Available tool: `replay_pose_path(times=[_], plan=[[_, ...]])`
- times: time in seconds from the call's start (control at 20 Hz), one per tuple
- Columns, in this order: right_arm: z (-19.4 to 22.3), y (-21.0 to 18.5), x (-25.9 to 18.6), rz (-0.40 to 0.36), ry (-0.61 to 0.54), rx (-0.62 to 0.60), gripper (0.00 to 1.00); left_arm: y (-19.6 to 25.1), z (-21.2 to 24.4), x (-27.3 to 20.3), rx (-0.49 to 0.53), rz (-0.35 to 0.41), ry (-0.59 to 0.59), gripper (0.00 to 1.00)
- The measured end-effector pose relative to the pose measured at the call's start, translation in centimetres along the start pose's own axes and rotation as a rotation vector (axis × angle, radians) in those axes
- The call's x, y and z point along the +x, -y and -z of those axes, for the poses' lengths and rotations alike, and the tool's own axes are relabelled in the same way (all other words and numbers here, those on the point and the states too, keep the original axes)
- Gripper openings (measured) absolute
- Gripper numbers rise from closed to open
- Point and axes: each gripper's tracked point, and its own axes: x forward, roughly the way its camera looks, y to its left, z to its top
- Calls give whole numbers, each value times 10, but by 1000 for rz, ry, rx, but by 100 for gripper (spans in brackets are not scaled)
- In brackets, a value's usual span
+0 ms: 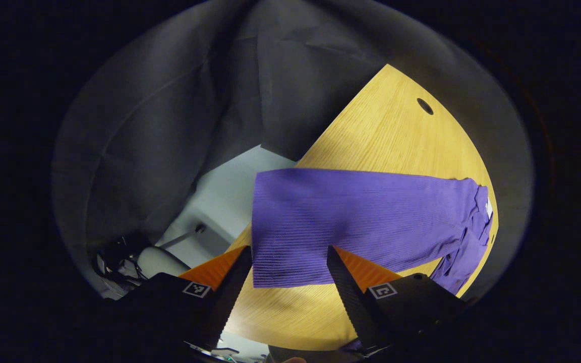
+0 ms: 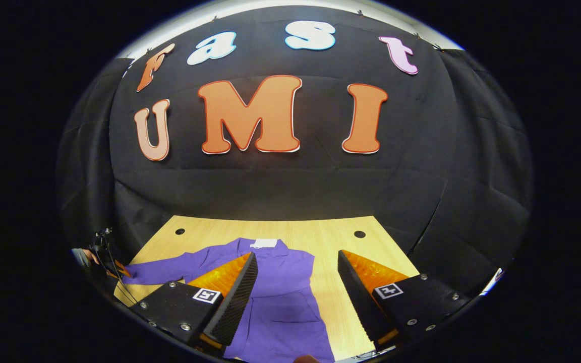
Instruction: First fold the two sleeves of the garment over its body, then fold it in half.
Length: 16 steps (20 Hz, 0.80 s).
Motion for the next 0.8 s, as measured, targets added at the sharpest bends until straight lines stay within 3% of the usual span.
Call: replay_pose_path(times=[0.2,0.25,0.3,0.45,0.5,0.65,0.75,0.8], plan=[[13,24,-11,36,-29,23,95,-14,-12,4,23,-86,4,90],[15,26,-13,39,-28,32,95,-14,-10,7,51,-104,-17,80],[17,27,-13,41,-30,40,95,-14,-11,7,73,-108,-18,75],[25,28,-15,39,-36,49,95,-12,-13,7,72,-113,-25,72],[27,29,-17,38,-37,45,95,-10,-13,7,75,-109,-22,66],[33,24,-18,22,-50,50,95,-11,-13,5,114,-101,-44,65],[35,17,-14,9,-53,57,95,-4,-11,4,121,-89,-50,55],[36,16,-15,8,-53,56,95,-1,-11,6,122,-92,-45,39]])
